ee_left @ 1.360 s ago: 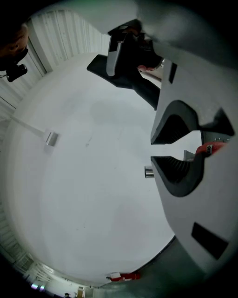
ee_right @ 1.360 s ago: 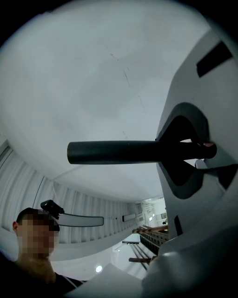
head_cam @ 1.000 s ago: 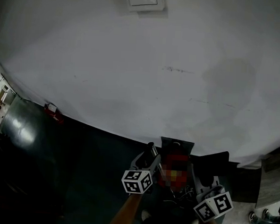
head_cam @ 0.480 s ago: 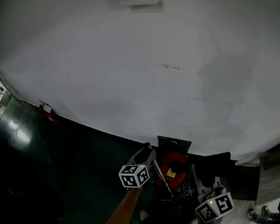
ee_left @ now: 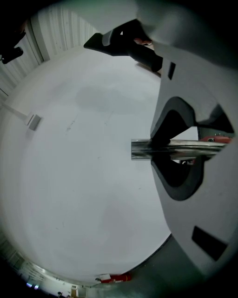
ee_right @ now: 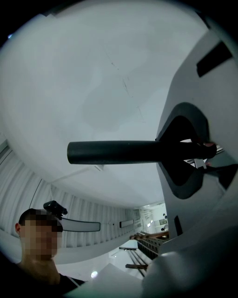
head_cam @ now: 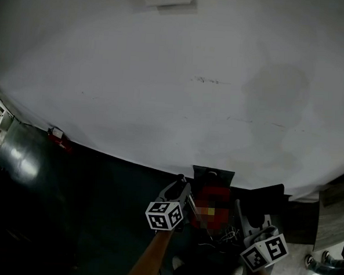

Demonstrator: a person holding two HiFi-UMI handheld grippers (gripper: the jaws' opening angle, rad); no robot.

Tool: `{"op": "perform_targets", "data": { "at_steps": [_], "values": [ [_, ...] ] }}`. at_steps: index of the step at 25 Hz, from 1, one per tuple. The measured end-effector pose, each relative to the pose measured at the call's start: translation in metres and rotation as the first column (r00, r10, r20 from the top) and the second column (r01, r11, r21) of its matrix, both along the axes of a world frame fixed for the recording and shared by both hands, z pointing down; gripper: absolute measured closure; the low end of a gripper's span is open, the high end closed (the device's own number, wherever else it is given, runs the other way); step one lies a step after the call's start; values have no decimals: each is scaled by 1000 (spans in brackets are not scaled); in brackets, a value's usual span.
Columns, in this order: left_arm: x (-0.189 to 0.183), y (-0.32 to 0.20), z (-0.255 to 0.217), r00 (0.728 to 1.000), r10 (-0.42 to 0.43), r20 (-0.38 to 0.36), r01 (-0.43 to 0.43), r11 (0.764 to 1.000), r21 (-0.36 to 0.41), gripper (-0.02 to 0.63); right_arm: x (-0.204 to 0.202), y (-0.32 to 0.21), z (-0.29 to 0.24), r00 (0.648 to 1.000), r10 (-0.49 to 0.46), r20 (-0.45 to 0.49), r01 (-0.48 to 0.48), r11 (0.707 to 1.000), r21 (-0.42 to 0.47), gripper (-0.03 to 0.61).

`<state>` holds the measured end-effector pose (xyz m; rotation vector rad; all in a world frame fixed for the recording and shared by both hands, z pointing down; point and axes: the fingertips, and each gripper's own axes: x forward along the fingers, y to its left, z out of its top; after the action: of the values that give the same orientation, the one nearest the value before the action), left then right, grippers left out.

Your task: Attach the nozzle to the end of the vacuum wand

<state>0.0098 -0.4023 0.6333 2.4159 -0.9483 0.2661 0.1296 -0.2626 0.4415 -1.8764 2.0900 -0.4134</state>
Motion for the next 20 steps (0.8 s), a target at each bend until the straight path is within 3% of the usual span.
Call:
{"op": "perform_targets", "data": {
  "at_steps": [9,20],
  "values": [
    [4,26,-15,999,27,28,-28,999,17,477,1,-3,-15,1000,-29,6,29,1000,8,488],
    [36,78,-51,994,98,48,-102,991,88,477,-4,-13,-45,997,-81,-8,81,996,24,488]
  ]
}}
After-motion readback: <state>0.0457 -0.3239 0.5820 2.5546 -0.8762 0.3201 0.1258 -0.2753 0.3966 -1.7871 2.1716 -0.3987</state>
